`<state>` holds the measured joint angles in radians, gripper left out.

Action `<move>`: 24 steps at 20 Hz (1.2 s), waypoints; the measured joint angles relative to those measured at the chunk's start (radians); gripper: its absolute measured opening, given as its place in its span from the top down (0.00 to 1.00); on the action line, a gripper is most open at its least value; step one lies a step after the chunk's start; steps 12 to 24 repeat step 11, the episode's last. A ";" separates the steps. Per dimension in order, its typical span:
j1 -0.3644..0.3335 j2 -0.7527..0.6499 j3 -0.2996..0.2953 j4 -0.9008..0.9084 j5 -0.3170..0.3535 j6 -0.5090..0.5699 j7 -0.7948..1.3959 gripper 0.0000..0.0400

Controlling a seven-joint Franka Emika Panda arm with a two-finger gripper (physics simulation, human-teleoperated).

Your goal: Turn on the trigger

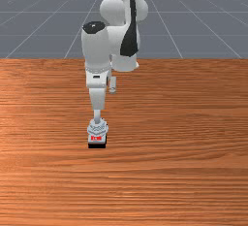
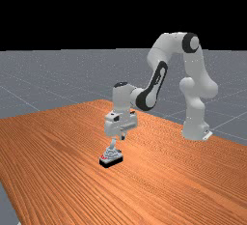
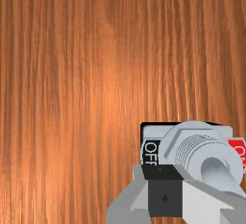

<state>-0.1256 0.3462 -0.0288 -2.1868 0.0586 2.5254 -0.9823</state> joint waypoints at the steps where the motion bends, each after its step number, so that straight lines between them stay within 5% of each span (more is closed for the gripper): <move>1: 0.023 -0.001 -0.028 -0.004 -0.045 0.011 0.066 1.00; 6: 0.012 0.019 -0.020 0.018 -0.037 0.047 0.037 1.00; 11: 0.006 0.095 -0.007 0.194 -0.045 -0.074 -0.016 1.00; 24: 0.006 0.095 -0.007 0.194 -0.045 -0.074 -0.016 1.00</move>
